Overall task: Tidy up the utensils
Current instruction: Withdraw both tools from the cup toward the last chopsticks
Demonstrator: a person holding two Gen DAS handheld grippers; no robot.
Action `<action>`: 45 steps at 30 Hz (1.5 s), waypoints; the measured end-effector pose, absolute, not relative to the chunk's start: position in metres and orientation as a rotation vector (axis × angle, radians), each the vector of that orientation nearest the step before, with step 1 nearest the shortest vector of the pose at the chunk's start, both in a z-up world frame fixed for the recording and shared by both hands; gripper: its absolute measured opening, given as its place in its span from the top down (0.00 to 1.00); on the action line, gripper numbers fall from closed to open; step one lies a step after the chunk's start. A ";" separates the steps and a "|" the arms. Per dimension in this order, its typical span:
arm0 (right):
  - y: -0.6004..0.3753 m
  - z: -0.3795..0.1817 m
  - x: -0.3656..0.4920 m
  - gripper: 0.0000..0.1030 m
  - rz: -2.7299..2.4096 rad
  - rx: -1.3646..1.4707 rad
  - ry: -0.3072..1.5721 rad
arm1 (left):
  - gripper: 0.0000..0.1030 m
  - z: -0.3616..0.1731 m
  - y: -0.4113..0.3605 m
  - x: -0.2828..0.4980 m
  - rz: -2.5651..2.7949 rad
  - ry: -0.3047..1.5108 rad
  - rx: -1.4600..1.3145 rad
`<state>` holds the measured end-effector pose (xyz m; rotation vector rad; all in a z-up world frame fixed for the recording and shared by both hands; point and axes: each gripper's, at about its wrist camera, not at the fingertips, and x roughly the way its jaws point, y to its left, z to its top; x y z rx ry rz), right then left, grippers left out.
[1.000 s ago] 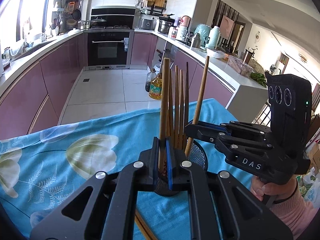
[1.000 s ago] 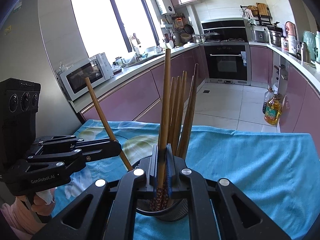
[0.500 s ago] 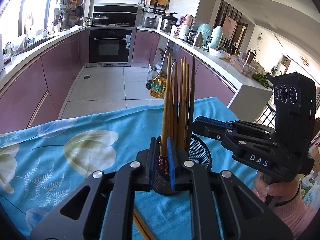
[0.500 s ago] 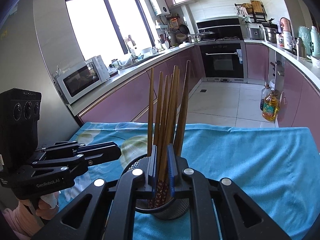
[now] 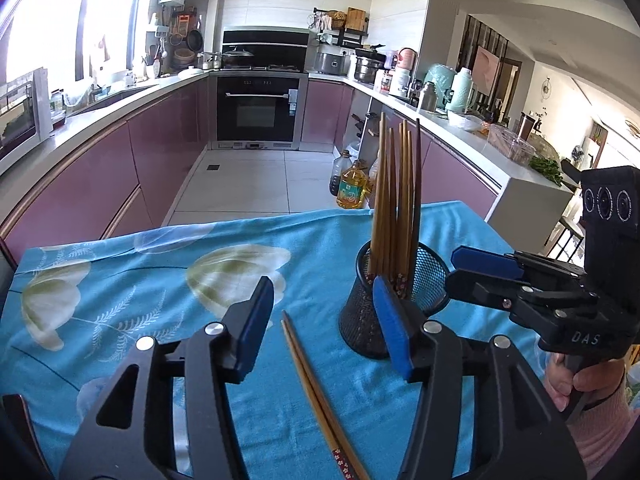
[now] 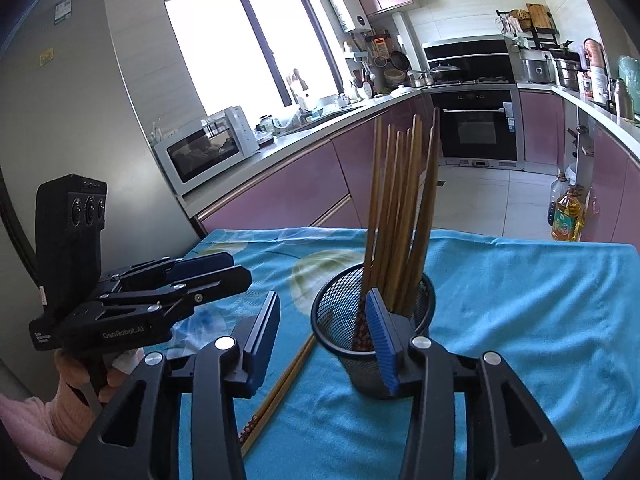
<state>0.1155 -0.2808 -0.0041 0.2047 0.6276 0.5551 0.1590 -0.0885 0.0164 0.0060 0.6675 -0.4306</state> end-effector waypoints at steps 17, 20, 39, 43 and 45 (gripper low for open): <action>-0.215 -0.075 0.091 0.46 0.586 0.098 0.833 | 0.18 -0.055 -0.030 0.120 -0.271 0.774 0.002; -0.209 -0.080 0.091 0.46 0.580 0.082 0.847 | 0.18 -0.065 -0.025 0.115 -0.264 0.794 0.007; -0.193 -0.098 0.084 0.53 0.518 -0.011 0.878 | 0.22 -0.089 -0.027 0.109 -0.273 0.857 -0.002; -0.190 -0.099 0.082 0.56 0.499 -0.043 0.876 | 0.22 -0.090 -0.028 0.110 -0.277 0.863 -0.005; -0.190 -0.099 0.082 0.58 0.495 -0.047 0.877 | 0.23 -0.092 -0.029 0.109 -0.280 0.865 -0.004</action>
